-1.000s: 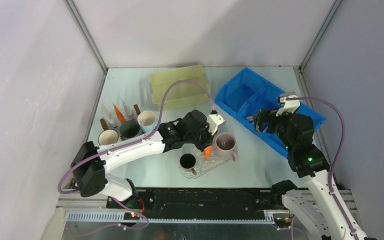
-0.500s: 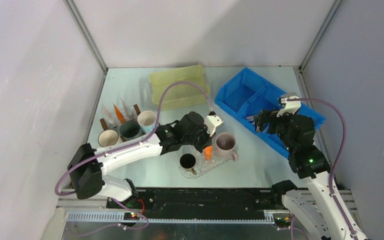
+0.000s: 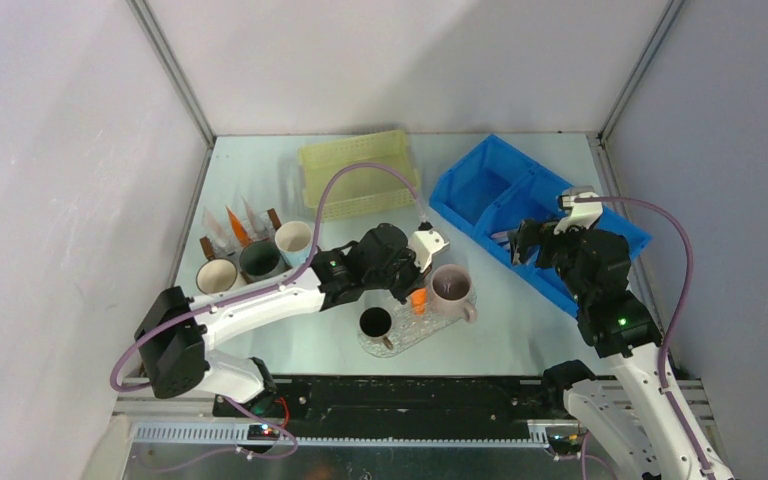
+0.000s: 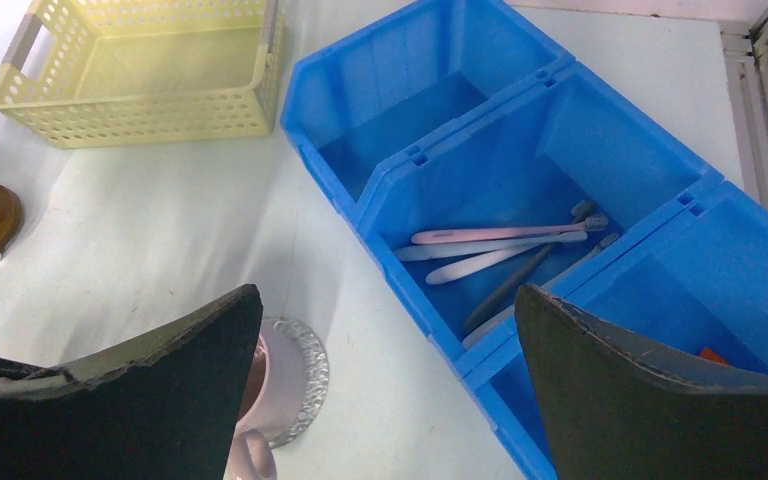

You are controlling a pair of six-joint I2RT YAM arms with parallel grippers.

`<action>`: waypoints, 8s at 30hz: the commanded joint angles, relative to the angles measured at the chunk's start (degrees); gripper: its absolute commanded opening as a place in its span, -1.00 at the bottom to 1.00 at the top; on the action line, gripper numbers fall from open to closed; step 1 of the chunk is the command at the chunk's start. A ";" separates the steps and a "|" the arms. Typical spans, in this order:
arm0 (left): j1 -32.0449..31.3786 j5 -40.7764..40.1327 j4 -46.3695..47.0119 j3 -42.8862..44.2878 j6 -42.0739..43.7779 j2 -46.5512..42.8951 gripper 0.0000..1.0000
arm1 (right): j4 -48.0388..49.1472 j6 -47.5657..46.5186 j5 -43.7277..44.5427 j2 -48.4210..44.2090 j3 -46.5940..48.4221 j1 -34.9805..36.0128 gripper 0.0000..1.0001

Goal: Prepare toiletry sets of a toothbrush and toothpaste on the tray
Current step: Place the toothpaste in the toothpaste holder, then pick up the toothpaste from the storage box.

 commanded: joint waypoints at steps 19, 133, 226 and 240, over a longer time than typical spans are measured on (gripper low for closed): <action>-0.22 -2.64 1.12 0.57 1.98 -4.72 0.39 | -1.79 4.08 3.93 -0.60 0.65 -1.53 0.99; 35.81 -10.73 17.53 -18.91 -2.95 -38.20 0.97 | -16.19 43.10 22.40 56.79 10.91 -28.69 0.44; 15.30 11.65 -5.43 23.70 -19.43 -11.67 0.41 | 18.67 -19.77 -8.95 14.78 9.01 32.93 -1.00; 15.02 13.46 -7.43 25.77 -16.88 -10.40 -1.00 | 17.35 -21.49 -7.43 15.75 8.97 34.29 -0.73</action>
